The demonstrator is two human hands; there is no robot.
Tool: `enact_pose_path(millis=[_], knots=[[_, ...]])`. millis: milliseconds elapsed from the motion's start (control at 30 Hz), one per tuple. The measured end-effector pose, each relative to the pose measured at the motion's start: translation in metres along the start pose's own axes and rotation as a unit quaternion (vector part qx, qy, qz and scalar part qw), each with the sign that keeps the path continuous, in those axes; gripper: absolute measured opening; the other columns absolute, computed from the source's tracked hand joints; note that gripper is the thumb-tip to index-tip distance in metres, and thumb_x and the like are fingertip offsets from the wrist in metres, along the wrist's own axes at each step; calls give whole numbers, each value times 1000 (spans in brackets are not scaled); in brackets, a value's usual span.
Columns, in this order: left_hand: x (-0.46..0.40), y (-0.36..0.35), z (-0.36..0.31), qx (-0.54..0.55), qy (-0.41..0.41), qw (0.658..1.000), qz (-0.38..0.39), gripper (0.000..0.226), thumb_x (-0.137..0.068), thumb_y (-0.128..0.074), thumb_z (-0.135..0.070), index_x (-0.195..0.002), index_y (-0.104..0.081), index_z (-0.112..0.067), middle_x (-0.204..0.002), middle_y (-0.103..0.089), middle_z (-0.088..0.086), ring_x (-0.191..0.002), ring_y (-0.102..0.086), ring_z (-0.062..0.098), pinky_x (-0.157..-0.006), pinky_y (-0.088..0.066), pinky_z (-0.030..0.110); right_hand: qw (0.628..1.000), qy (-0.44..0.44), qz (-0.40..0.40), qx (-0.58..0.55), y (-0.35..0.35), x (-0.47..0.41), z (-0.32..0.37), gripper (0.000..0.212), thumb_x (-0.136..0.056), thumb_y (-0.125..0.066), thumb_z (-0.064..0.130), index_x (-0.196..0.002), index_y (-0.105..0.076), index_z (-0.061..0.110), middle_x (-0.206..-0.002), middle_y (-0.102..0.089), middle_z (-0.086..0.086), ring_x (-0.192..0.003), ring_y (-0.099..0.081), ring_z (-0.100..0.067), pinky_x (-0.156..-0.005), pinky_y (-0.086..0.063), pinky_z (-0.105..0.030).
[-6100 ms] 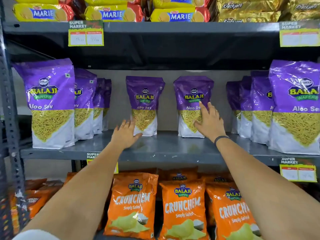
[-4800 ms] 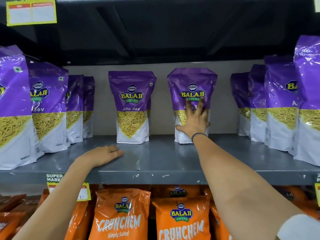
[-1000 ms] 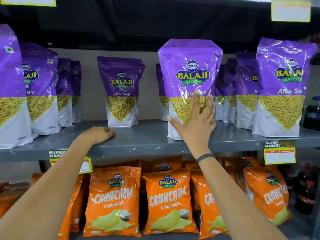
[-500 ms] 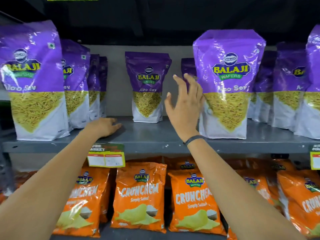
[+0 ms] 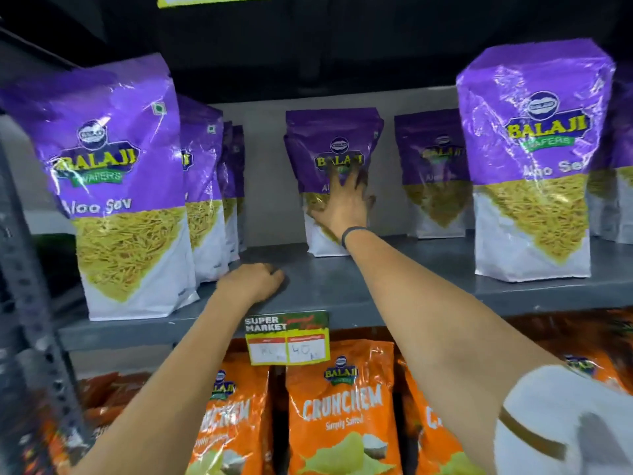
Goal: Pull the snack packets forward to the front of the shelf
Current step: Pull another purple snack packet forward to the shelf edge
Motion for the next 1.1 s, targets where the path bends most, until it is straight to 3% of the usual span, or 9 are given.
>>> enact_pose_path(millis=[167, 233, 367, 567, 1100], knots=[[-4, -2, 3, 18, -11, 1000, -2, 50, -95, -28, -44, -134, -51, -24, -145, -48, 12, -132, -45, 31, -109, -39, 44, 999, -22, 5, 39, -14, -1, 8, 117, -63, -72, 68, -151, -2, 36, -159, 17, -15, -142, 9, -51, -101, -22, -76], [-5, -3, 4, 20, -12, 1000, -6, 49, -94, -28, -44, -131, -53, -24, -142, -51, 12, -129, -47, 32, -107, -41, 45, 998, -46, -5, 44, -21, 2, 7, 120, -59, -75, 67, -150, -1, 38, -158, 19, -16, -141, 11, -52, -99, -23, -78], [-5, -3, 3, 20, -12, 1000, -7, 50, -93, -28, -44, -130, -54, -23, -141, -52, 12, -127, -48, 32, -106, -42, 46, 996, -83, 29, 16, -29, 6, 1, 123, -62, -80, 58, -150, 3, 39, -158, 21, -15, -142, 6, -52, -99, -30, -75], [-4, 2, -1, 16, -11, 1000, -12, 50, -93, -27, -43, -130, -54, -23, -141, -52, 12, -126, -49, 32, -105, -42, 45, 996, -81, 25, 7, -25, 4, -2, 118, -66, -83, 47, -150, 0, 38, -158, 19, -17, -136, -23, -49, -93, -44, -66], [-3, -1, 3, 20, -5, 1000, -3, 52, -93, -26, -45, -132, -52, -22, -141, -52, 12, -125, -50, 32, -105, -42, 47, 995, -85, 34, 37, -14, 14, 1, 119, -61, -83, 51, -149, -5, 39, -158, 12, -17, -128, -32, -43, -88, -50, -58]])
Point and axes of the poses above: each hand's wrist, its own x-axis away from the middle knuckle, its own y-axis out of the back of the hand, z = x × y, the point moved 1 cm from there along -x, towards the middle knuckle
